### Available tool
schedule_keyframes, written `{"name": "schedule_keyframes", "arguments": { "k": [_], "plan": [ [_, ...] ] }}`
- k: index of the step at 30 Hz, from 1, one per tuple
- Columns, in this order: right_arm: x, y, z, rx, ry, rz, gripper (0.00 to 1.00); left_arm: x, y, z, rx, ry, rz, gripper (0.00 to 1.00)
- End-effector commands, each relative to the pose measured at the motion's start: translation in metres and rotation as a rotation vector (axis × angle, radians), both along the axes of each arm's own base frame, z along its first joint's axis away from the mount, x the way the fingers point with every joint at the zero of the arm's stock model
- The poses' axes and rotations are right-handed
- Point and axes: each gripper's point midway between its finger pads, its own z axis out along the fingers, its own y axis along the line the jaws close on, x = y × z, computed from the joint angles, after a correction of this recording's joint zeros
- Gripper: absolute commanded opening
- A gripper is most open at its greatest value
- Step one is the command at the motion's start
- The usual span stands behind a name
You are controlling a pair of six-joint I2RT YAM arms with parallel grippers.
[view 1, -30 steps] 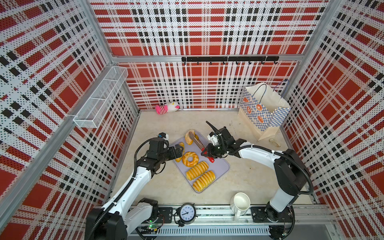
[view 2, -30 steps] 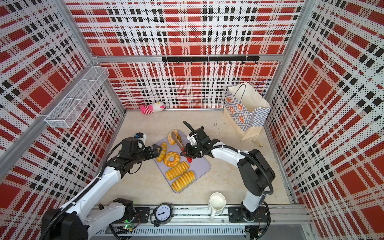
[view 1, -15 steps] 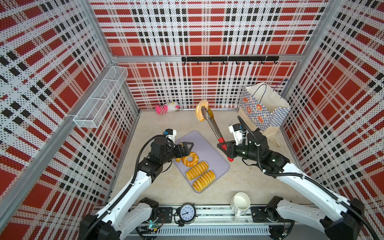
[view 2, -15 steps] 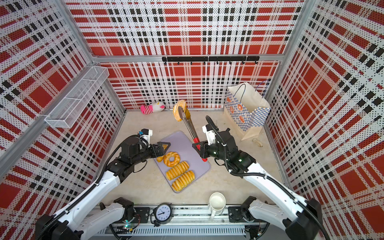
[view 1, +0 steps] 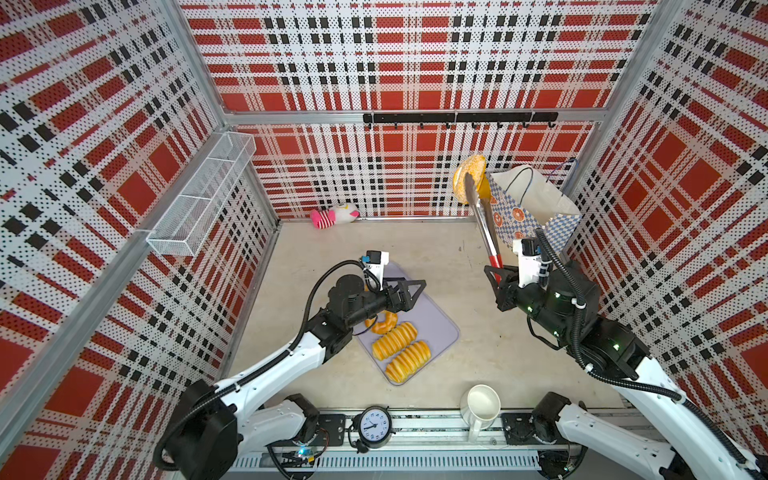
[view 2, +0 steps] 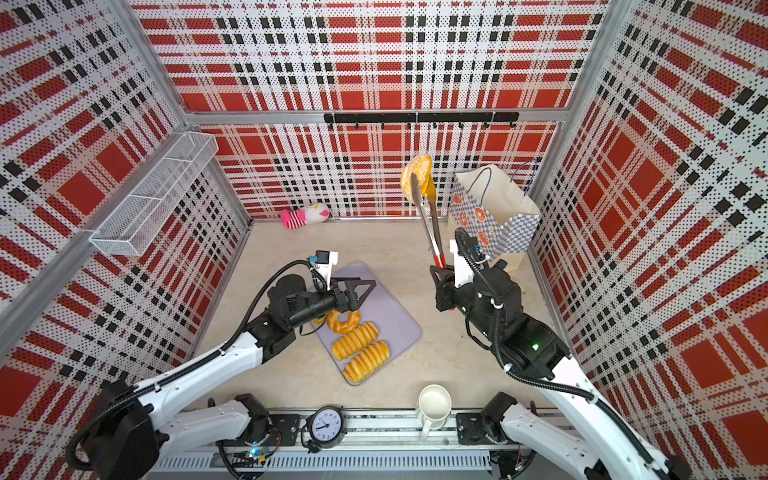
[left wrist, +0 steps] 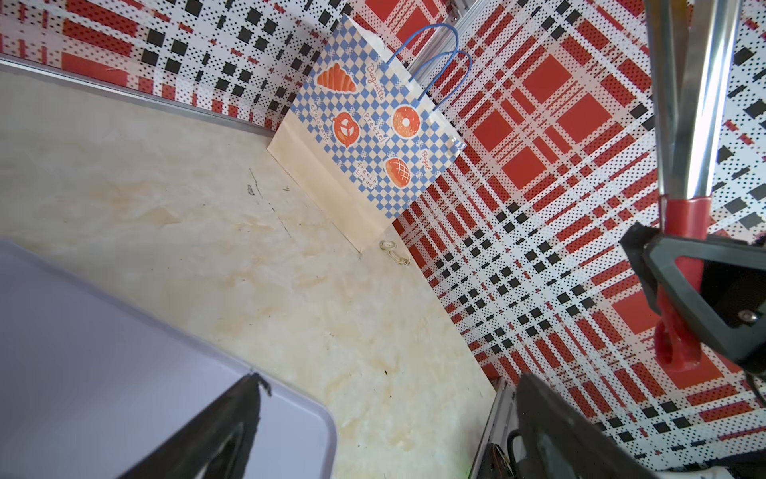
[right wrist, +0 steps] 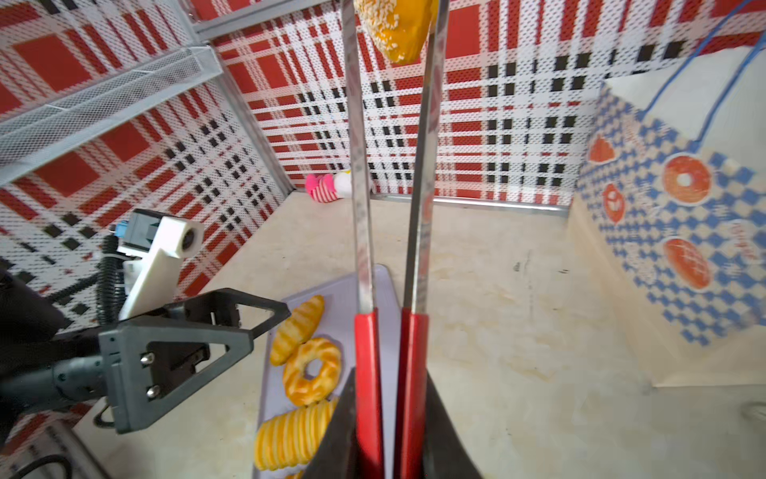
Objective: Place the fake bread into the paper bag
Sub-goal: 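Carry the sugar-coated bun in the tongs over the paper bag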
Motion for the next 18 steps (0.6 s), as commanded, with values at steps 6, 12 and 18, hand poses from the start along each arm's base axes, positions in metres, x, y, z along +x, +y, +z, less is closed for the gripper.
{"name": "schedule_keyframes", "arguments": {
  "k": [6,12,18],
  "plan": [
    [0.007,-0.067,0.036,0.024,-0.098,-0.264,0.13,0.012,-0.027,0.038,-0.107,-0.117,-0.067,0.98],
    [0.027,-0.094,0.038,0.014,-0.083,-0.365,0.13,0.018,-0.034,0.04,-0.117,-0.144,-0.093,0.98],
    [0.057,-0.11,0.027,0.041,-0.014,-0.369,0.13,0.025,-0.027,0.036,-0.133,-0.139,-0.1,0.98]
  ]
}}
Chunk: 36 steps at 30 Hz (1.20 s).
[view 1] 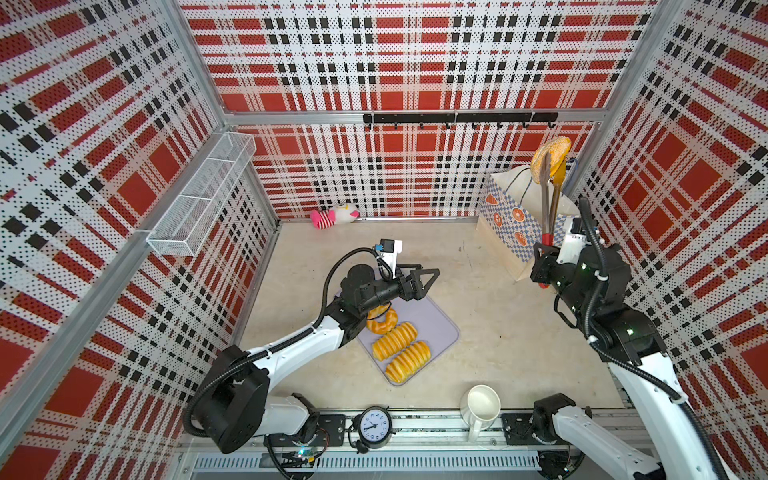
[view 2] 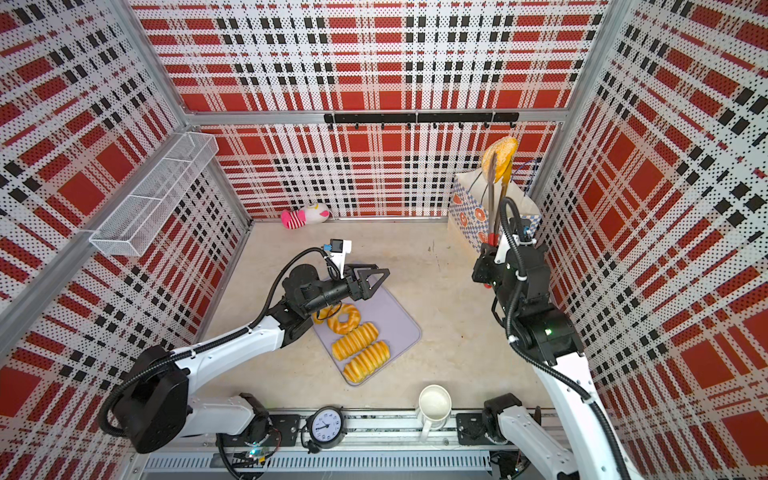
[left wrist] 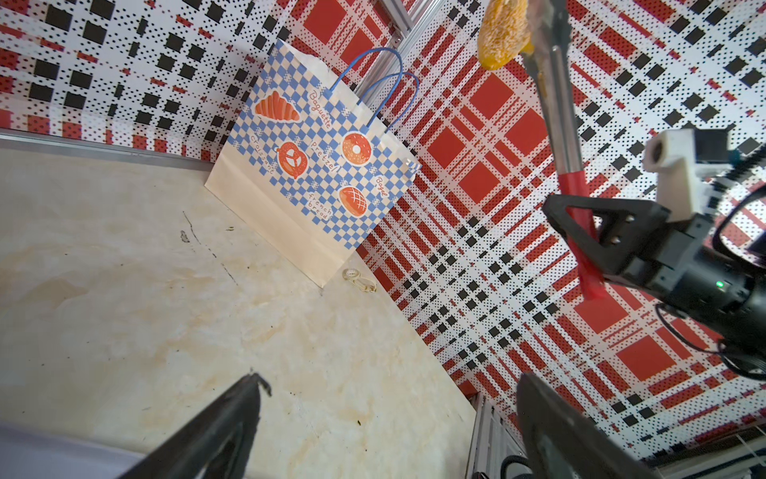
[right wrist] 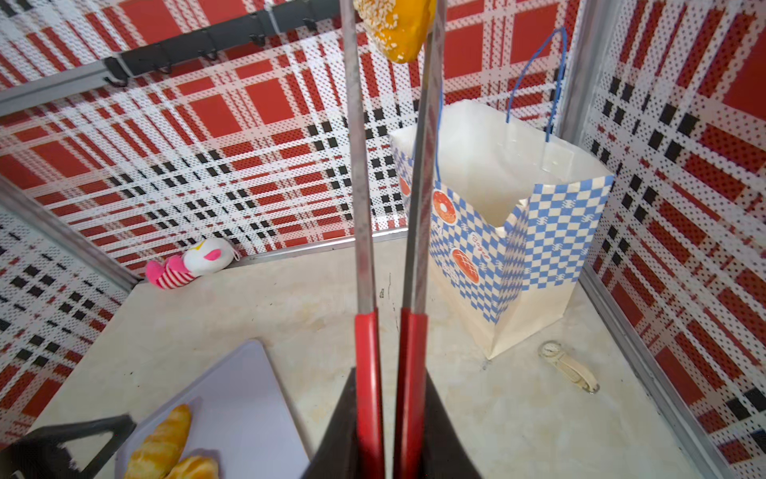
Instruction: Place the fake bread into the paper bag
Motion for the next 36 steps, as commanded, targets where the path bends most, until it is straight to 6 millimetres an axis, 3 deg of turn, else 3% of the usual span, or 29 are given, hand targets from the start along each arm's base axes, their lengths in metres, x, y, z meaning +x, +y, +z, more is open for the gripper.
{"name": "schedule_keyframes", "arguments": {
  "k": [1,5,12,21,32,36],
  "plan": [
    [0.009,0.001,0.013,0.038,-0.04,0.035,0.13,0.002,0.004,0.015,-0.041,-0.049,-0.016,0.98],
    [0.019,-0.016,0.004,0.048,-0.016,-0.009,0.13,0.004,0.009,0.011,-0.036,-0.047,-0.001,0.98],
    [0.038,-0.047,-0.035,0.084,0.075,-0.094,0.13,0.003,0.01,0.004,-0.024,-0.042,-0.009,0.98],
    [0.058,-0.048,-0.079,0.075,0.19,-0.079,0.18,0.002,0.012,0.002,-0.024,-0.038,-0.009,0.98],
    [0.058,-0.055,-0.09,0.036,0.226,-0.104,0.34,0.001,0.015,0.003,-0.039,-0.026,-0.002,0.98],
    [0.055,-0.057,-0.088,0.028,0.218,-0.115,0.35,0.001,0.02,-0.004,-0.038,-0.004,0.017,0.98]
  ]
}}
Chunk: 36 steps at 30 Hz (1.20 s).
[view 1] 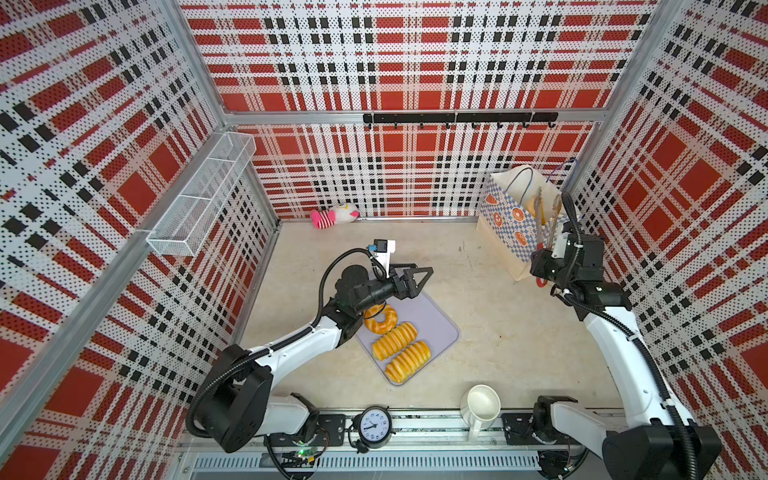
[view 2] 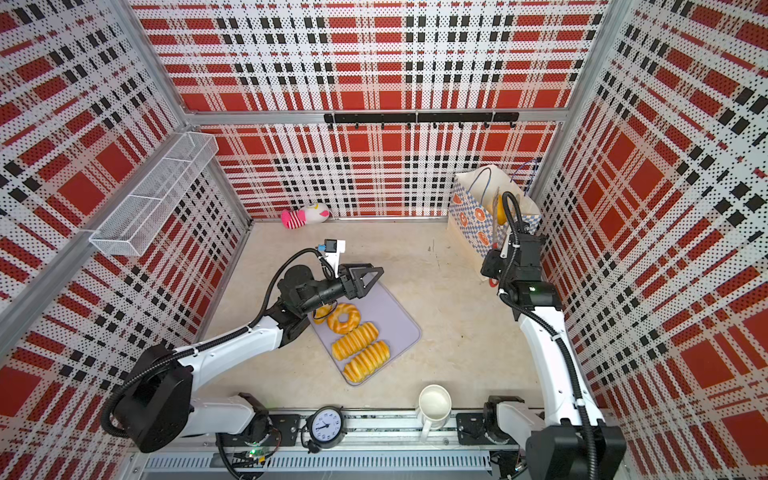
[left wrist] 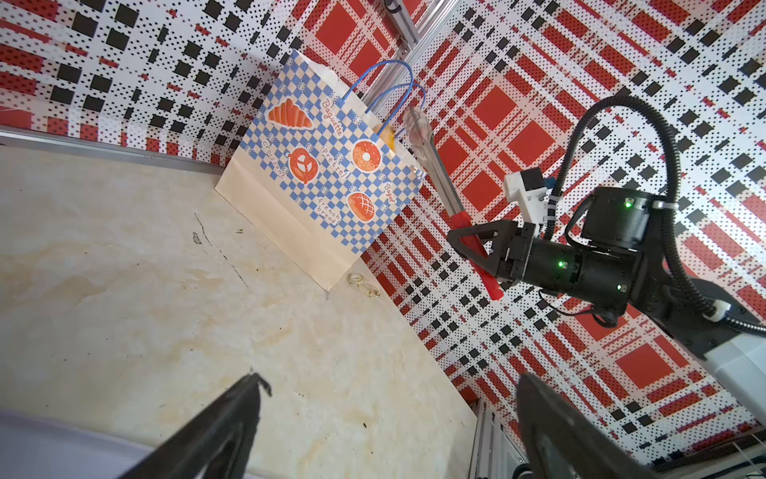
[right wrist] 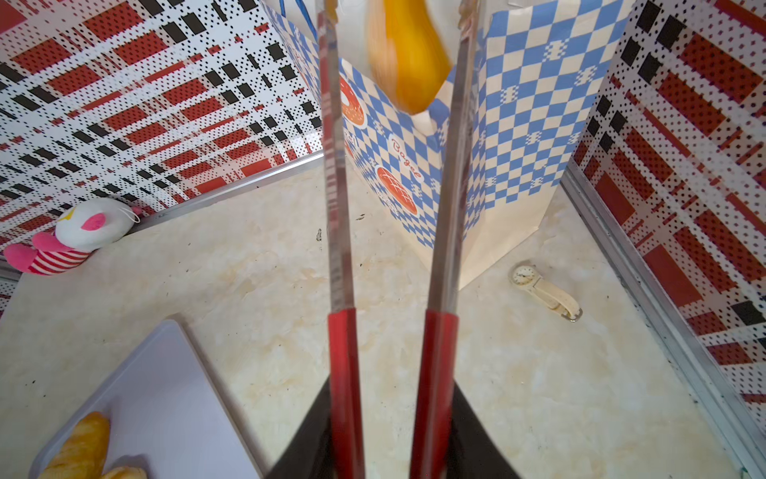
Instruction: Place the fake bread into the paper bag
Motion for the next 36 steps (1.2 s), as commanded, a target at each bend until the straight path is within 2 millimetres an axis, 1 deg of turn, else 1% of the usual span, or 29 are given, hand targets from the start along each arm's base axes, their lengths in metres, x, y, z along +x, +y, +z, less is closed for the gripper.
{"name": "schedule_keyframes", "arguments": {
  "k": [1,5,7,10,13,15,18,20,22,24,27,28,32,34,35,36],
  "plan": [
    [-0.001,-0.006,0.019,-0.032,-0.067,-0.016,0.35,-0.003,0.008,0.006,-0.024,-0.015,0.013,0.98],
    [-0.003,-0.005,0.024,-0.027,-0.077,-0.013,0.31,-0.006,0.013,0.008,-0.032,-0.019,0.021,0.98],
    [-0.008,-0.004,0.029,-0.02,-0.092,-0.008,0.31,-0.008,0.017,0.011,-0.038,-0.028,0.028,0.98],
    [-0.021,0.001,0.043,0.001,-0.13,0.01,0.31,-0.011,0.026,0.014,-0.044,-0.031,0.048,0.98],
    [-0.04,0.008,0.054,0.025,-0.166,0.038,0.29,-0.009,0.041,0.006,-0.035,-0.01,0.1,0.98],
    [-0.052,0.017,0.059,0.048,-0.196,0.081,0.28,-0.008,0.049,0.0,-0.03,0.011,0.118,0.98],
    [-0.07,0.044,0.067,0.088,-0.237,0.235,0.27,-0.007,0.058,-0.008,-0.01,0.047,0.153,0.98],
    [-0.081,0.069,0.063,0.131,-0.213,0.376,0.26,-0.005,0.066,-0.014,0.02,0.078,0.201,0.98],
    [-0.091,0.086,0.055,0.159,-0.188,0.463,0.25,-0.003,0.077,-0.021,0.058,0.117,0.26,0.98],
    [-0.098,0.1,0.049,0.151,-0.182,0.517,0.24,-0.002,0.091,-0.03,0.113,0.163,0.326,0.98],
    [-0.107,0.121,0.036,0.138,-0.149,0.589,0.24,-0.006,0.116,-0.046,0.196,0.235,0.413,0.98],
    [-0.11,0.131,0.03,0.146,-0.127,0.625,0.23,-0.008,0.125,-0.052,0.213,0.261,0.435,0.98],
    [-0.115,0.168,0.007,0.137,-0.034,0.727,0.24,-0.017,0.163,-0.07,0.226,0.362,0.517,0.98],
    [-0.119,0.187,-0.006,0.128,0.039,0.787,0.24,-0.022,0.179,-0.077,0.226,0.407,0.545,0.98],
    [-0.121,0.196,-0.013,0.116,0.08,0.807,0.24,-0.027,0.183,-0.082,0.233,0.427,0.544,0.98],
    [-0.123,0.204,-0.02,0.096,0.115,0.827,0.24,-0.027,0.196,-0.085,0.232,0.448,0.581,0.98]
  ]
}}
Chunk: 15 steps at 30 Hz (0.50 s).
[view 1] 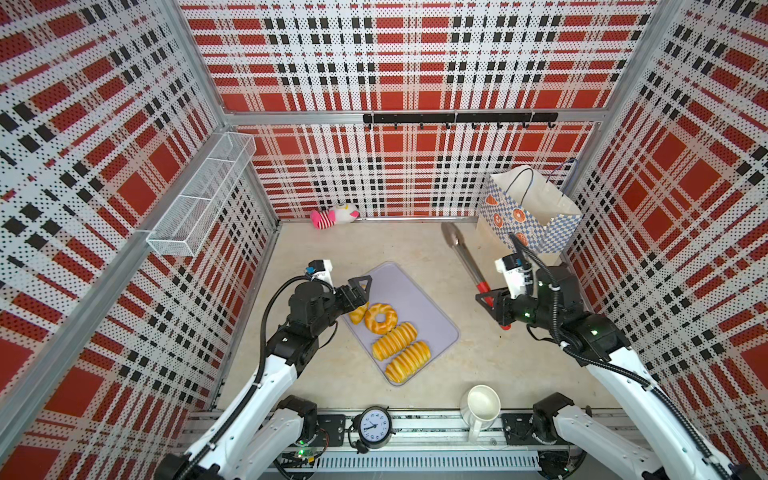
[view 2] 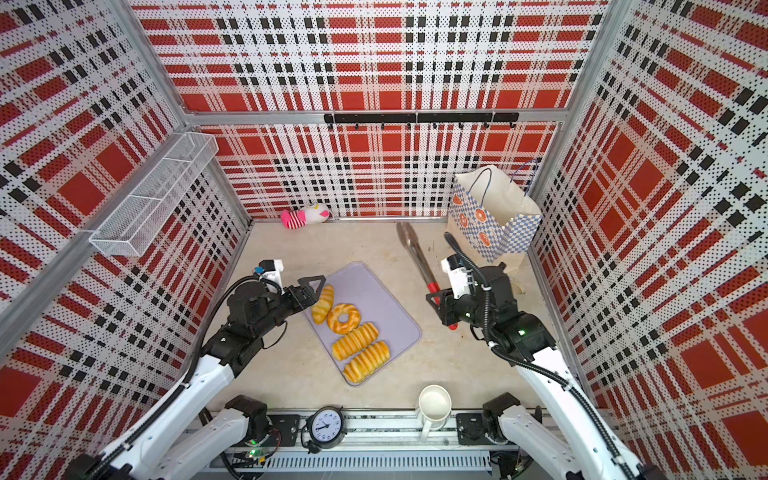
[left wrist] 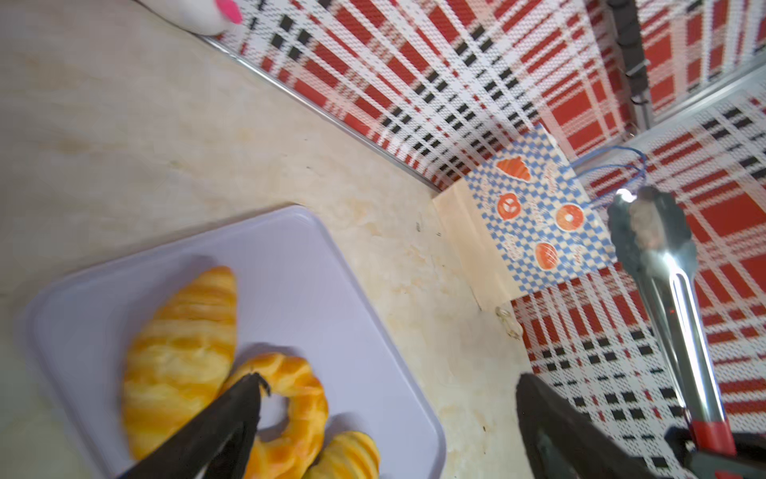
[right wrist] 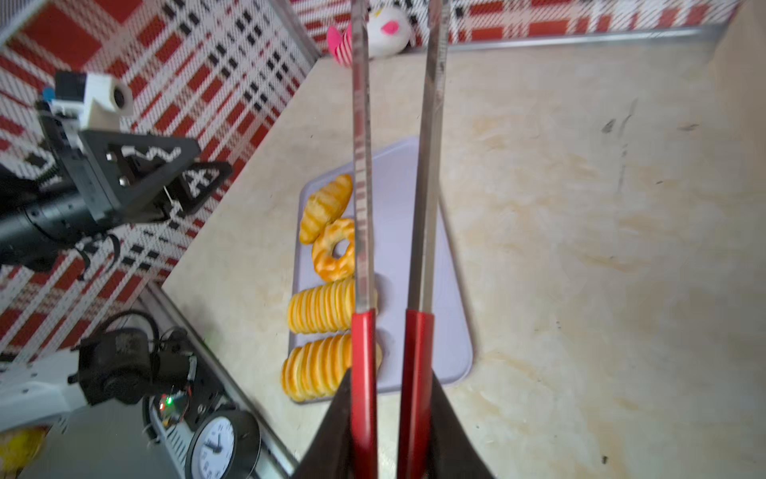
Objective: Place the fake bread into the paper bag
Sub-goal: 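Swing the empty tongs with the right gripper back over the tray, then lower the tongs around the braided ring bun on the tray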
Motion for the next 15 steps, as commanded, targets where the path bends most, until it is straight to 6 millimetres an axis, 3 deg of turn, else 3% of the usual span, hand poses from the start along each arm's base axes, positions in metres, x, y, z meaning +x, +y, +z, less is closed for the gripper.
{"name": "schedule_keyframes", "arguments": {
  "k": [1,4,8,15],
  "plan": [
    [-0.004,0.019,-0.011,-0.09,0.038,0.056,0.24,-0.018,0.024,-0.039,0.037,0.164,0.043,0.98],
    [-0.009,0.034,-0.031,-0.212,0.092,0.102,0.24,-0.026,0.031,-0.055,0.045,0.232,0.05,0.98],
    [-0.017,0.05,-0.055,-0.354,0.15,0.176,0.25,-0.029,0.026,-0.061,0.035,0.279,0.019,0.98],
    [-0.036,0.059,-0.083,-0.434,0.252,0.272,0.26,-0.039,0.023,-0.077,0.056,0.378,-0.015,0.98]
  ]
}}
